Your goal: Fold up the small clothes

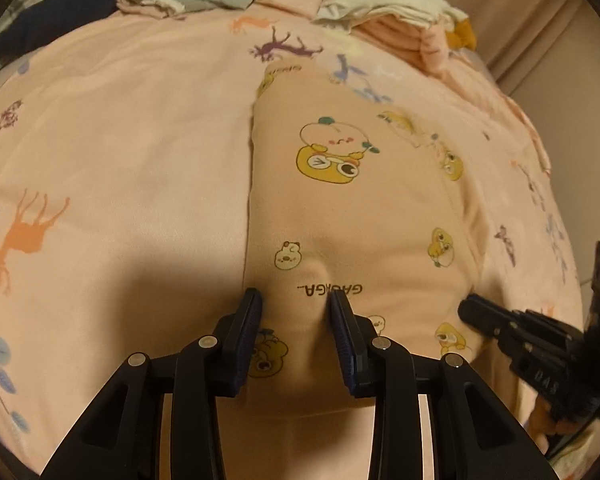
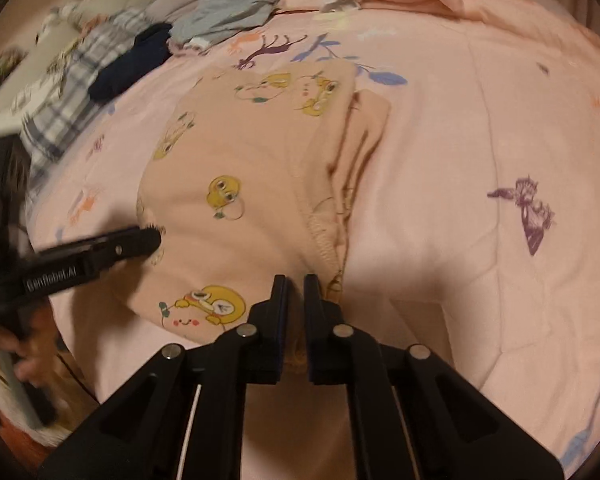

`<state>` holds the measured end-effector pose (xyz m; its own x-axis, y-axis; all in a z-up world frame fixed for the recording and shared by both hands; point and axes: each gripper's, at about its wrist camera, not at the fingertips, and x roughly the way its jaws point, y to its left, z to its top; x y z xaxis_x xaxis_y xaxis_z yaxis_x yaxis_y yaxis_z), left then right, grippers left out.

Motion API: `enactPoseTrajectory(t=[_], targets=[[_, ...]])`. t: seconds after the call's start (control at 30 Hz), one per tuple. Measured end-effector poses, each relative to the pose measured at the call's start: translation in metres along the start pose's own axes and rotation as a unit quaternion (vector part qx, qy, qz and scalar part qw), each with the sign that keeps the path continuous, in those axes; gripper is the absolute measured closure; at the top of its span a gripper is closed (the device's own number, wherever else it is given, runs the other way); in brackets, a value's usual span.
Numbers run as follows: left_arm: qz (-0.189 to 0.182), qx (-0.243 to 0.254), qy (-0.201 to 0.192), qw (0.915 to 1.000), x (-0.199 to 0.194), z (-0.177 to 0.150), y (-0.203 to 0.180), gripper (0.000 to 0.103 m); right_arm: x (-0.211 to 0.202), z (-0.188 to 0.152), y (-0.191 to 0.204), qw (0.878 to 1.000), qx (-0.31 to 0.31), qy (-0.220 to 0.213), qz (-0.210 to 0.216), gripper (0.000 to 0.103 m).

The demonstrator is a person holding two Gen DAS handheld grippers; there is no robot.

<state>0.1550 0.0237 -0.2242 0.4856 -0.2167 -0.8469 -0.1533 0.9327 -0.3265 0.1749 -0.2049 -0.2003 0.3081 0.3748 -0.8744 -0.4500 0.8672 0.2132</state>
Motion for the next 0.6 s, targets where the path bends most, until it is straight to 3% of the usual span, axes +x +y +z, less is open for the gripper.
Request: enactPoseTrajectory(t=[0.13,0.2,0.3,0.37,0.4,0.43,0.47,0.6], targets=[[0.007,0.01,-0.001,0.9999,-0.008,-0.003,-0.002,0.069,-0.004,-0.001,0.005,1.0,0.001,0.004,-0.011,0.1],[0.016,0.02,-0.003,0.9997,-0.019,-0.005,-0.007,0.069,-0.01,0.0,0.011,1.0,0.004,0.01,-0.018,0.095],[0.038,0.028,-0.036,0.9983,-0.043,-0.003,-0.015,0.069,-0.03,0.004,0.023,0.999,0.001,0.009,-0.045,0.075],[0.049,0.047,-0.077,0.9947,-0.066,-0.004,-0.022,0.055,-0.045,0.006,0.026,0.999,0.009,-0.009,-0.044,0.047],[0.049,0.054,-0.098,0.9926,-0.078,-0.006,-0.025,0.049,-0.053,0.006,0.028,0.999,0.016,-0.021,-0.039,0.041],[0.041,0.056,-0.12,0.9903,-0.091,-0.008,-0.027,0.037,-0.062,0.006,0.029,0.999,0.024,-0.033,-0.033,0.033],[0.032,0.054,-0.135,0.9889,-0.1,-0.009,-0.027,0.029,-0.068,0.006,0.03,0.998,0.028,-0.039,-0.029,0.028],[-0.001,0.05,-0.183,0.9818,-0.137,-0.015,-0.028,0.014,-0.094,0.004,0.038,0.998,0.03,-0.057,-0.016,0.019]])
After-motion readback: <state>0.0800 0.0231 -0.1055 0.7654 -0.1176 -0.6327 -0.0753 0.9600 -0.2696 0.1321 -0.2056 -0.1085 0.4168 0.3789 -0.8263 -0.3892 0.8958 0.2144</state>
